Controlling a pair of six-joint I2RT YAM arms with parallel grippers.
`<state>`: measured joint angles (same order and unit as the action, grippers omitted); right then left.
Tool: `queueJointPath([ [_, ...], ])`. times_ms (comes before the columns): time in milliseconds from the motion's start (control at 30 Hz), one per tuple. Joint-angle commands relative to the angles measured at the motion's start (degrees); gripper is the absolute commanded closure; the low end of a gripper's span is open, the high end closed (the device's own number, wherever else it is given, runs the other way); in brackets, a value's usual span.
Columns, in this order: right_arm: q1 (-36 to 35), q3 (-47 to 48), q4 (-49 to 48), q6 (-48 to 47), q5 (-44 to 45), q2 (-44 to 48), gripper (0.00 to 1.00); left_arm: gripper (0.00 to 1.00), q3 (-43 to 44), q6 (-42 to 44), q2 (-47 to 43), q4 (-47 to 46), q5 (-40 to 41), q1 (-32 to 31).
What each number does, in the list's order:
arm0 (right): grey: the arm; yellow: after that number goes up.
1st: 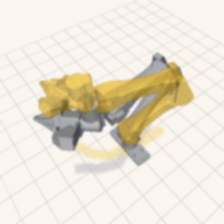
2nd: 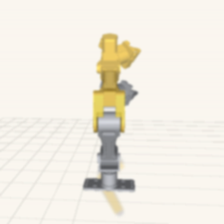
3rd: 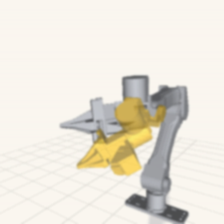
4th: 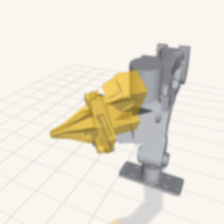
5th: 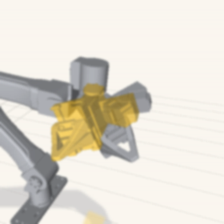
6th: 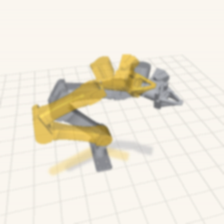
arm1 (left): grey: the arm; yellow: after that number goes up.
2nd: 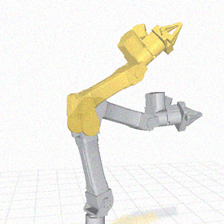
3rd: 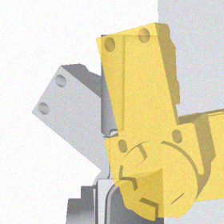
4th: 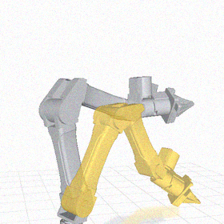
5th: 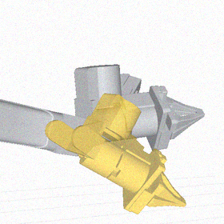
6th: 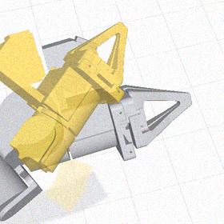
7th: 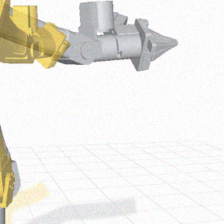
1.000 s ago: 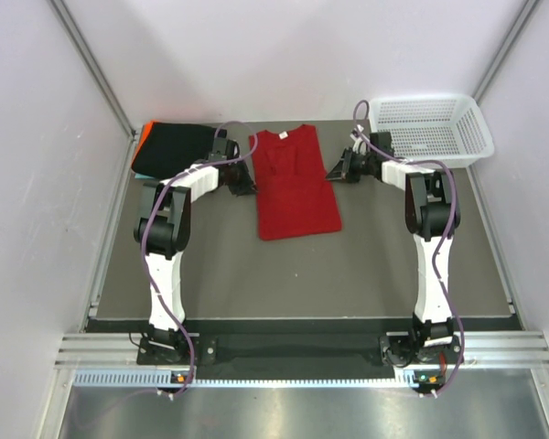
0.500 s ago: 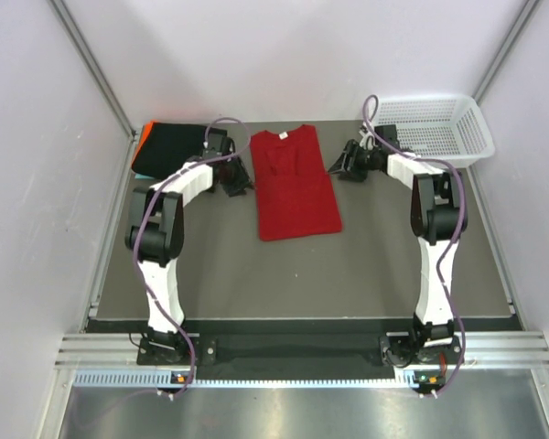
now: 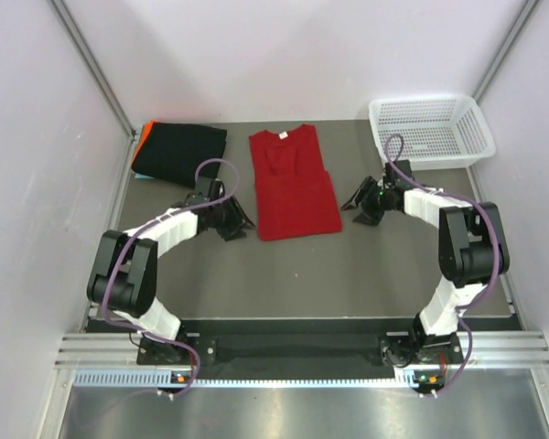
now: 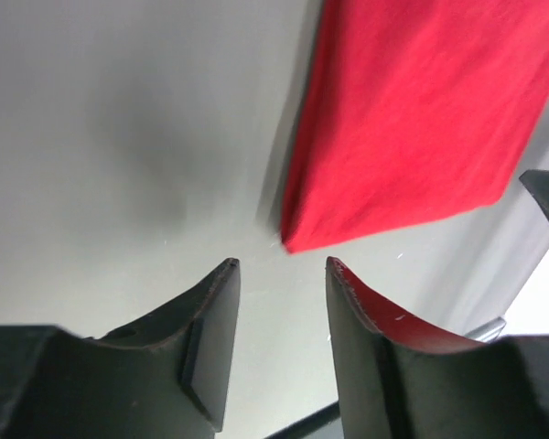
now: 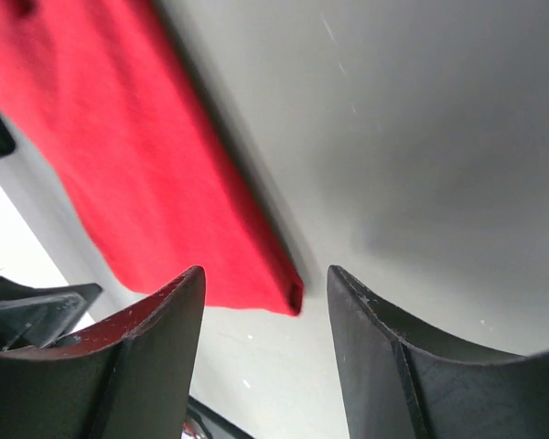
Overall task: Fold and stack the t-shirts
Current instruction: Fold the tshirt
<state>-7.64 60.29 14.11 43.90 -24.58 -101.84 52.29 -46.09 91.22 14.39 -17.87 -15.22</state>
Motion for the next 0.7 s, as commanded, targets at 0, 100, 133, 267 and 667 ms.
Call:
queueJointPath([
  [0,-1.32,-1.75,-6.54,2.16,1.12,3.58,0.43,0.52,-2.37,-3.31,-1.22,-7.1,-2.35,-0.86],
  [100,-2.64,-1.14,-2.78,0.75,4.52,4.54,0.43,0.51,-3.07,-4.18,-0.61,-7.53,-1.21,-1.74],
  [133,-3.08,-2.1,-2.6,1.53,5.58,4.9,0.43,0.51,-3.33,-4.71,-0.43,-7.97,-0.77,-2.26],
  [267,-4.57,-8.16,-7.41,6.98,8.23,7.53,0.42,0.51,-5.18,-7.43,1.14,-11.49,0.2,-4.11],
  [667,-8.53,-16.17,-16.04,14.98,12.27,8.86,0.43,0.55,-5.71,-11.31,5.98,-12.82,5.56,-7.72],
])
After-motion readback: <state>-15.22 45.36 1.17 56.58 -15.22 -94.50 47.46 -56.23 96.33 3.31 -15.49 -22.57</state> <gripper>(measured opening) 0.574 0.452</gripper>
